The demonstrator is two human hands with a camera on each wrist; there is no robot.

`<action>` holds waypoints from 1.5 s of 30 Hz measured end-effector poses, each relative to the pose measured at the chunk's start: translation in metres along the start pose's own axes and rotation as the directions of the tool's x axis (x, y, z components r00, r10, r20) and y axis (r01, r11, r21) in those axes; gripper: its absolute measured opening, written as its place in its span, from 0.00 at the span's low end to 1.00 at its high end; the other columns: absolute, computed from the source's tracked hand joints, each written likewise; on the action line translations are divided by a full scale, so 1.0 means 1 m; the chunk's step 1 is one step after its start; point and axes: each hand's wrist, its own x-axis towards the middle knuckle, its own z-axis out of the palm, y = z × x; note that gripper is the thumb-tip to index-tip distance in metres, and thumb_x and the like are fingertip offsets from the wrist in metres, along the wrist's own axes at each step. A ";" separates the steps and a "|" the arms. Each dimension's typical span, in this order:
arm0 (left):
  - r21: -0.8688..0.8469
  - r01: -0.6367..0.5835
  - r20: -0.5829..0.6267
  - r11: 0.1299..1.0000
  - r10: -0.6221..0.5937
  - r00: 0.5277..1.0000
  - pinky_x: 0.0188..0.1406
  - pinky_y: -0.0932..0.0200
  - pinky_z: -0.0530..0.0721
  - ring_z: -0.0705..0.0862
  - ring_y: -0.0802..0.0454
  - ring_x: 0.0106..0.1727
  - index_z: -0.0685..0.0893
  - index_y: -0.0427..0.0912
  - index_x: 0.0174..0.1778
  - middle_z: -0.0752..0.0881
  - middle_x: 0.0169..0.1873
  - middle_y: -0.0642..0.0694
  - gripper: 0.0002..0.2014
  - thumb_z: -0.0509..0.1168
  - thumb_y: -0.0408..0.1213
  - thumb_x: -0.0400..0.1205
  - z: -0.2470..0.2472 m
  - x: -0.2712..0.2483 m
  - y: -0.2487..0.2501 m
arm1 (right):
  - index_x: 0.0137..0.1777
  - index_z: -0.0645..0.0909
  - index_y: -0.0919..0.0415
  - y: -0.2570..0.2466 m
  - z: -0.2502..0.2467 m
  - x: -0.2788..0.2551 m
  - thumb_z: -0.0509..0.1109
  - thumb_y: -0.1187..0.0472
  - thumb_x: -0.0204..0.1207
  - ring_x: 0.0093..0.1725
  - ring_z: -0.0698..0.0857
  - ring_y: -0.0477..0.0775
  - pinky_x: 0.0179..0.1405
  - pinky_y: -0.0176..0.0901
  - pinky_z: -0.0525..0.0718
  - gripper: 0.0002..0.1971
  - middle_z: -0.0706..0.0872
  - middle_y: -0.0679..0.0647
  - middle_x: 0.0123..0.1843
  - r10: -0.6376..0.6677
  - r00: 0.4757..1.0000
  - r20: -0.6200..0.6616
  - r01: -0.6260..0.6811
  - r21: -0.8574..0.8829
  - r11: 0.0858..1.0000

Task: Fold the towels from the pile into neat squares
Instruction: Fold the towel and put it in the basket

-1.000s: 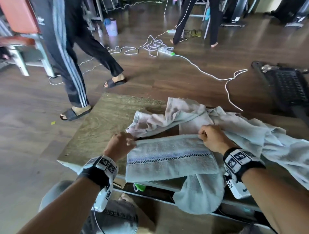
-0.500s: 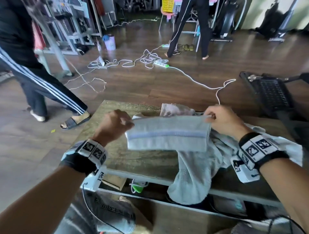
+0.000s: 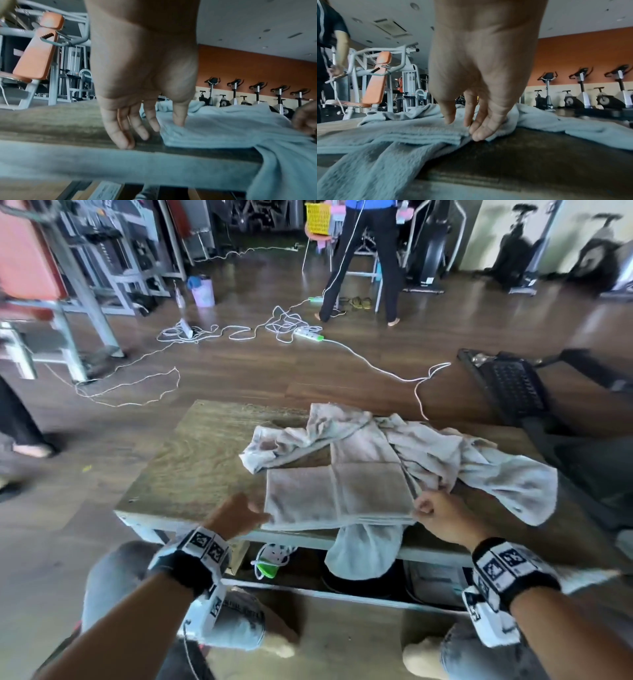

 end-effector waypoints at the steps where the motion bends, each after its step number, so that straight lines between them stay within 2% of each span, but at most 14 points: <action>1: 0.007 0.029 -0.048 1.000 -0.029 0.998 0.33 0.53 0.82 0.84 0.47 0.29 0.86 0.33 0.34 0.87 0.28 0.43 0.23 0.74 0.55 0.72 0.008 -0.003 0.002 | 0.51 0.85 0.64 0.000 0.007 -0.001 0.73 0.55 0.81 0.53 0.87 0.57 0.50 0.47 0.84 0.10 0.88 0.57 0.50 0.031 0.999 -0.036 -0.030 0.013 0.999; 3: 0.062 0.093 -0.118 0.994 -0.086 0.989 0.32 0.56 0.80 0.81 0.50 0.28 0.83 0.38 0.30 0.84 0.27 0.45 0.23 0.71 0.56 0.76 0.020 -0.009 0.006 | 0.49 0.84 0.69 -0.003 0.016 -0.002 0.72 0.56 0.81 0.50 0.88 0.62 0.51 0.52 0.85 0.13 0.89 0.63 0.46 0.090 0.991 -0.095 -0.086 0.046 0.995; 8: 0.066 0.181 -0.228 0.981 -0.162 0.960 0.47 0.51 0.85 0.88 0.40 0.48 0.86 0.40 0.45 0.87 0.43 0.42 0.23 0.69 0.60 0.77 0.028 -0.017 0.016 | 0.37 0.83 0.63 -0.006 0.025 -0.002 0.71 0.57 0.81 0.46 0.88 0.61 0.46 0.46 0.82 0.13 0.90 0.62 0.41 0.182 0.968 -0.173 -0.165 0.110 0.980; 12: -0.001 0.203 -0.271 0.979 -0.196 0.943 0.48 0.49 0.87 0.88 0.41 0.46 0.88 0.44 0.45 0.90 0.44 0.44 0.20 0.69 0.59 0.74 0.024 -0.015 0.017 | 0.35 0.80 0.58 -0.007 0.025 -0.001 0.72 0.58 0.80 0.45 0.88 0.62 0.42 0.42 0.78 0.11 0.88 0.59 0.40 0.225 0.952 -0.206 -0.192 0.169 0.967; 16: -0.071 0.161 -0.226 0.984 -0.173 0.959 0.46 0.51 0.88 0.89 0.43 0.41 0.88 0.43 0.39 0.90 0.39 0.46 0.23 0.68 0.63 0.74 0.026 -0.018 0.022 | 0.37 0.82 0.61 -0.010 0.023 -0.003 0.72 0.58 0.80 0.41 0.85 0.56 0.41 0.40 0.76 0.10 0.88 0.56 0.39 0.227 0.952 -0.204 -0.186 0.199 0.962; 20: -0.133 0.118 -0.238 0.984 -0.147 0.960 0.47 0.46 0.90 0.89 0.45 0.37 0.87 0.43 0.35 0.91 0.37 0.45 0.21 0.66 0.58 0.78 0.030 -0.017 0.023 | 0.37 0.82 0.62 -0.016 0.022 -0.006 0.73 0.60 0.80 0.36 0.83 0.48 0.37 0.39 0.77 0.11 0.86 0.54 0.36 0.215 0.954 -0.208 -0.170 0.213 0.962; 22: -0.157 0.116 -0.273 0.981 -0.156 0.949 0.41 0.48 0.91 0.89 0.46 0.33 0.87 0.41 0.34 0.89 0.33 0.45 0.23 0.66 0.60 0.79 0.027 -0.017 0.022 | 0.38 0.83 0.61 -0.016 0.018 -0.007 0.74 0.61 0.80 0.36 0.83 0.46 0.34 0.38 0.76 0.09 0.87 0.53 0.37 0.211 0.952 -0.221 -0.164 0.216 0.963; 24: -0.184 0.101 -0.301 0.978 -0.153 0.941 0.30 0.57 0.88 0.87 0.50 0.27 0.87 0.41 0.32 0.88 0.27 0.46 0.19 0.70 0.52 0.80 0.021 -0.016 0.019 | 0.40 0.83 0.60 -0.016 0.012 -0.008 0.74 0.61 0.80 0.37 0.83 0.45 0.31 0.35 0.75 0.08 0.87 0.53 0.39 0.195 0.950 -0.244 -0.143 0.217 0.966; 30: -0.273 0.077 -0.316 0.959 -0.165 0.934 0.27 0.62 0.79 0.75 0.57 0.17 0.79 0.42 0.19 0.78 0.15 0.53 0.19 0.78 0.39 0.74 0.011 -0.015 0.006 | 0.44 0.84 0.60 -0.018 0.002 -0.016 0.76 0.61 0.79 0.41 0.84 0.45 0.32 0.31 0.75 0.05 0.87 0.51 0.42 0.155 0.971 -0.183 -0.115 0.211 0.971; 32: -0.242 0.078 -0.277 0.967 -0.146 0.950 0.25 0.61 0.80 0.72 0.58 0.15 0.77 0.40 0.16 0.75 0.13 0.54 0.23 0.77 0.39 0.74 0.016 -0.017 0.005 | 0.45 0.84 0.59 -0.015 0.007 -0.016 0.76 0.61 0.78 0.43 0.85 0.47 0.33 0.30 0.75 0.04 0.87 0.50 0.43 0.157 0.974 -0.166 -0.124 0.197 0.973; 35: -0.202 0.021 -0.278 0.979 -0.078 0.957 0.22 0.67 0.72 0.68 0.58 0.13 0.72 0.41 0.13 0.72 0.12 0.53 0.28 0.73 0.42 0.77 0.025 -0.018 0.007 | 0.47 0.82 0.59 -0.009 0.015 -0.015 0.75 0.62 0.78 0.46 0.85 0.50 0.35 0.33 0.76 0.04 0.87 0.51 0.45 0.174 0.969 -0.173 -0.139 0.201 0.970; 38: -0.198 0.024 -0.305 0.980 -0.084 0.948 0.21 0.68 0.69 0.69 0.55 0.17 0.73 0.40 0.15 0.73 0.16 0.50 0.25 0.72 0.39 0.77 0.028 -0.016 0.008 | 0.50 0.81 0.60 -0.006 0.018 -0.013 0.75 0.62 0.79 0.48 0.86 0.52 0.45 0.39 0.79 0.05 0.87 0.53 0.48 0.193 0.962 -0.195 -0.147 0.228 0.963; 42: -0.216 0.048 -0.263 0.975 -0.105 0.959 0.29 0.63 0.77 0.77 0.50 0.26 0.83 0.31 0.29 0.83 0.25 0.45 0.22 0.74 0.47 0.77 0.029 -0.009 0.005 | 0.54 0.79 0.60 -0.002 0.018 -0.010 0.74 0.63 0.79 0.47 0.85 0.54 0.46 0.43 0.81 0.08 0.86 0.56 0.50 0.209 0.961 -0.179 -0.170 0.212 0.962; 45: -0.126 0.037 -0.275 0.991 -0.071 0.959 0.35 0.60 0.82 0.84 0.50 0.35 0.84 0.38 0.40 0.89 0.39 0.44 0.13 0.71 0.46 0.79 0.029 -0.006 0.011 | 0.51 0.75 0.55 -0.005 0.021 -0.008 0.72 0.62 0.77 0.50 0.84 0.56 0.47 0.52 0.87 0.08 0.82 0.54 0.52 0.148 0.955 -0.257 -0.138 0.058 0.989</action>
